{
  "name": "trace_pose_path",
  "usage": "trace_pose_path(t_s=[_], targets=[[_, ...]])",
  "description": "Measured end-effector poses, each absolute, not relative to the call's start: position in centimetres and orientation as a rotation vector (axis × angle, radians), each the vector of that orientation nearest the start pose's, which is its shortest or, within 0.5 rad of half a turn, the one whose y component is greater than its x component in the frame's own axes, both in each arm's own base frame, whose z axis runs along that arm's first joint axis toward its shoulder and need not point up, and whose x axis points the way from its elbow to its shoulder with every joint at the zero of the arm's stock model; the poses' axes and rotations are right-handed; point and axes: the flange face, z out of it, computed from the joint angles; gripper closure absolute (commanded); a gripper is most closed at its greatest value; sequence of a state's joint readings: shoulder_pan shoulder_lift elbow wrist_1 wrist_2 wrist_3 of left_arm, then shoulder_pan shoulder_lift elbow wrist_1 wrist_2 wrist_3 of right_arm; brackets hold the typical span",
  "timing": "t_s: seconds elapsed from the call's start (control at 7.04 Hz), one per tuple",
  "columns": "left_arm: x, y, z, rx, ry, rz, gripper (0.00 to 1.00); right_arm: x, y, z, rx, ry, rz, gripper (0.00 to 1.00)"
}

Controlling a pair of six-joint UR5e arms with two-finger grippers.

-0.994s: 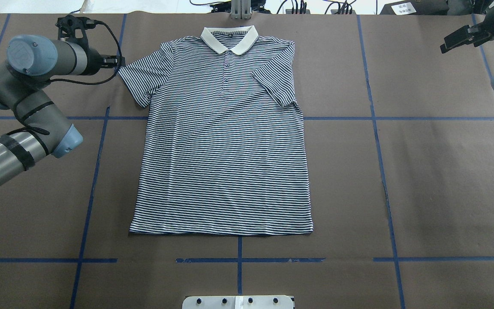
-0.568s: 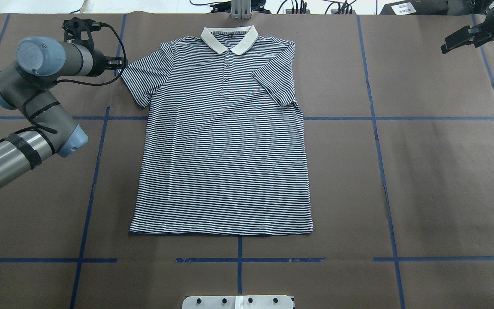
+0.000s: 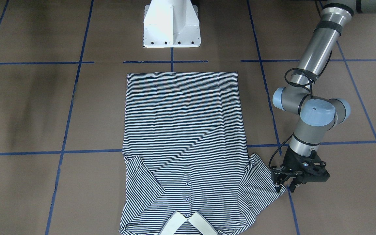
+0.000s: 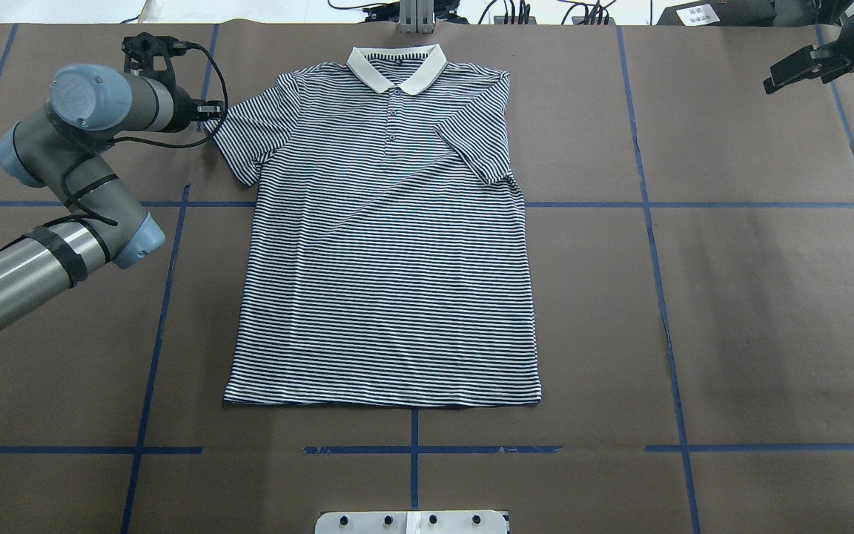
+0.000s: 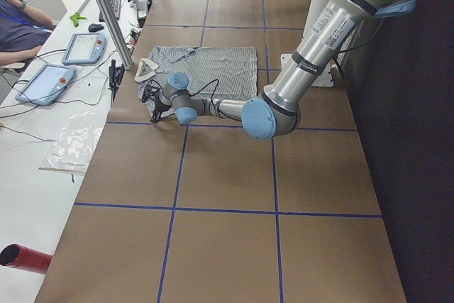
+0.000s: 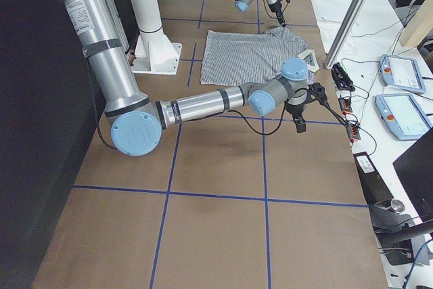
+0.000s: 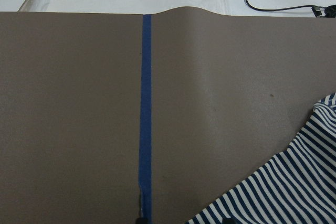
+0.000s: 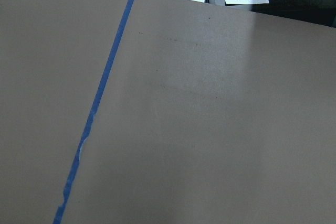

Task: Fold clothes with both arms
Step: 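Grasp the sleeve nearest the left gripper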

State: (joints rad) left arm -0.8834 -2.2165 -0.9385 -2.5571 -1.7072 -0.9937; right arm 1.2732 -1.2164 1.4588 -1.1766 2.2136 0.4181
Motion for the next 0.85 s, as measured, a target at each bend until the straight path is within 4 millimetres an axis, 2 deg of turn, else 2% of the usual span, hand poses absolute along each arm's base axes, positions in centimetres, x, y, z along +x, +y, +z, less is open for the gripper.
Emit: trace_pose_path(t_s=[0.28, 0.43, 0.57, 0.85], targets=[[41.05, -67.97, 47.07, 0.569, 0.827, -0.204, 0.50, -12.19, -64.85, 47.18, 0.356, -0.796, -0.089, 0.00], [41.21, -67.88, 47.23, 0.568, 0.827, -0.201, 0.72, -12.19, -64.85, 47.18, 0.356, -0.796, -0.088, 0.00], [41.29, -67.82, 47.23, 0.570, 0.830, -0.200, 1.00, -12.19, -64.85, 47.18, 0.355, -0.796, -0.087, 0.00], [41.32, -67.70, 47.06, 0.582, 0.844, -0.196, 1.00, -12.19, -64.85, 47.18, 0.355, -0.796, -0.086, 0.00]])
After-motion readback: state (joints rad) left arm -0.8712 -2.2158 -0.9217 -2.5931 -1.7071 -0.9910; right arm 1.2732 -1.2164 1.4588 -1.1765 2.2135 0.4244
